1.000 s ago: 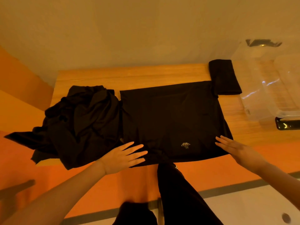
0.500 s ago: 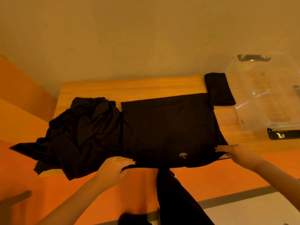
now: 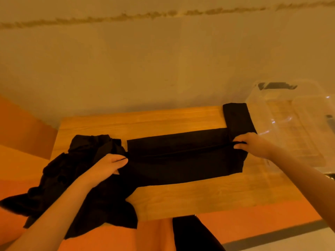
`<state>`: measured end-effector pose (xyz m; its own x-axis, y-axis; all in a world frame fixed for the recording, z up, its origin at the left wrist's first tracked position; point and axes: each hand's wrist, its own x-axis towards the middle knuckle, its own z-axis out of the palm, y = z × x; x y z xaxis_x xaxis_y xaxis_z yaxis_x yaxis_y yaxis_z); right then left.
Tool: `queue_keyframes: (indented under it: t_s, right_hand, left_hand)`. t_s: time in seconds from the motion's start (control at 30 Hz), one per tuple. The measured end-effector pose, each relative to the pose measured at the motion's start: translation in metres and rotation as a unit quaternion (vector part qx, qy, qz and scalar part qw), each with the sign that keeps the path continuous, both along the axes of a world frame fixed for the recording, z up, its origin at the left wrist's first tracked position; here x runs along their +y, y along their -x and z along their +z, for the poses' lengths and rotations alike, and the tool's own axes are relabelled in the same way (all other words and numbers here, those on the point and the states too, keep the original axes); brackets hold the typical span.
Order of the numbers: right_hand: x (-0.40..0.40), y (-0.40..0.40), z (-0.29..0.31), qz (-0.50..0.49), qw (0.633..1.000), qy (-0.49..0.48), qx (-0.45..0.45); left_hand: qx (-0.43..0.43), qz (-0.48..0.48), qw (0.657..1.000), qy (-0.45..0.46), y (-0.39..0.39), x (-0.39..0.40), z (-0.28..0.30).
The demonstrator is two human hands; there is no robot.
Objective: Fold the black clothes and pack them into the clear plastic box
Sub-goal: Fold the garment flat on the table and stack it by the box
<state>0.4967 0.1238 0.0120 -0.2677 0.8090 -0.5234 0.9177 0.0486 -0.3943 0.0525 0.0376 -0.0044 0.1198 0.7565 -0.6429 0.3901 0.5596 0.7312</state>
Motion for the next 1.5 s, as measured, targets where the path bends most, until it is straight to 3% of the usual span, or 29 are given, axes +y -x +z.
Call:
queue_keyframes:
  t_s: [0.17,0.27,0.4,0.47,0.57,0.7,0.9,1.03,1.1,1.2,1.3,1.37,1.5]
  right_hand:
    - [0.05,0.01,-0.015,-0.03,0.999,-0.028,-0.033]
    - [0.067,0.019,-0.027,-0.065,0.993,-0.059,-0.081]
    - [0.058,0.035,-0.038,-0.006,0.955,-0.212,-0.208]
    - [0.041,0.048,-0.048,0.005,0.956,-0.237,-0.171]
    - [0.008,0.069,-0.072,0.07,0.972,-0.195,-0.11]
    - [-0.014,0.063,-0.107,0.066,0.982,-0.128,-0.121]
    - [-0.057,0.074,-0.112,-0.086,0.987,-0.098,-0.097]
    - [-0.083,0.109,-0.085,-0.207,0.978,0.024,-0.019]
    - [-0.072,0.114,-0.074,-0.177,0.984,-0.033,0.014]
    - [-0.038,0.115,-0.077,-0.003,0.99,-0.138,0.012]
    - [-0.026,0.11,-0.099,0.146,0.979,-0.13,-0.056]
    - [-0.035,0.099,-0.111,0.154,0.978,-0.108,-0.093]
    - [-0.073,0.096,-0.119,0.028,0.991,-0.101,-0.089]
  left_hand:
    - [0.096,0.05,0.992,-0.071,-0.008,0.051,-0.009]
    - [0.196,0.069,0.973,-0.104,-0.015,0.068,-0.026]
    - [0.368,0.085,0.894,-0.242,-0.035,0.061,-0.048]
    - [0.415,0.008,0.857,-0.307,-0.059,0.046,-0.056]
    - [0.425,-0.128,0.838,-0.319,-0.098,0.02,-0.075]
    - [0.443,-0.14,0.863,-0.2,-0.101,0.006,-0.103]
    - [0.44,-0.238,0.836,-0.225,-0.077,0.036,-0.11]
    - [0.41,-0.315,0.814,-0.264,-0.059,0.087,-0.094]
    - [0.427,-0.273,0.819,-0.269,-0.066,0.097,-0.083]
    - [0.461,-0.151,0.848,-0.216,-0.091,0.081,-0.079]
    - [0.48,-0.133,0.854,-0.149,-0.1,0.064,-0.097]
    - [0.476,-0.14,0.85,-0.177,-0.095,0.07,-0.105]
    - [0.443,-0.246,0.827,-0.245,-0.095,0.109,-0.111]
